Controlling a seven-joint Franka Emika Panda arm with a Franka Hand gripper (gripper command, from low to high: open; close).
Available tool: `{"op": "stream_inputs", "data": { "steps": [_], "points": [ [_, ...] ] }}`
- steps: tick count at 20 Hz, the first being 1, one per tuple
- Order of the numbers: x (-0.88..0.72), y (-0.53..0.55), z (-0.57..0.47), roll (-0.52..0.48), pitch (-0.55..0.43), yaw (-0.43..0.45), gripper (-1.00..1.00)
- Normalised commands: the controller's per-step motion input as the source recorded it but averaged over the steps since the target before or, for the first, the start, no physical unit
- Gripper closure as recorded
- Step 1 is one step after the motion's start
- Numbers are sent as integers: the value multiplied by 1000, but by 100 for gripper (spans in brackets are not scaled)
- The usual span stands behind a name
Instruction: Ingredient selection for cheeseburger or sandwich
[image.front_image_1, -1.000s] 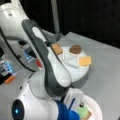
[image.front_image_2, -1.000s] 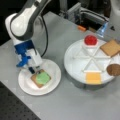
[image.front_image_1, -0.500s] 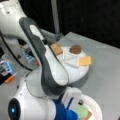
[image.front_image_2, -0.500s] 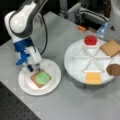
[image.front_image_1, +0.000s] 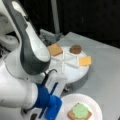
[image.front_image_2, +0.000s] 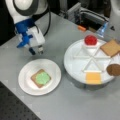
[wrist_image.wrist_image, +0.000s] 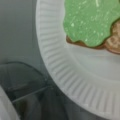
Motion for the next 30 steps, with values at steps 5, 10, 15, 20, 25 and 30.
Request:
{"op": "stream_inputs", "data": {
  "steps": [5, 10, 15, 20, 25, 30],
  "points": [
    [-344, 671, 540, -593, 59, -94, -100],
    [-349, 645, 529, -433, 58, 8, -100],
    [-418, 380, 169, -213, 32, -7, -100],
    [-442, 171, -46, -143, 40, -72, -100],
    [-356, 366, -139, -338, -43, -90, -100],
    [-357, 757, -111, -422, -82, -56, -100]
  ]
}}
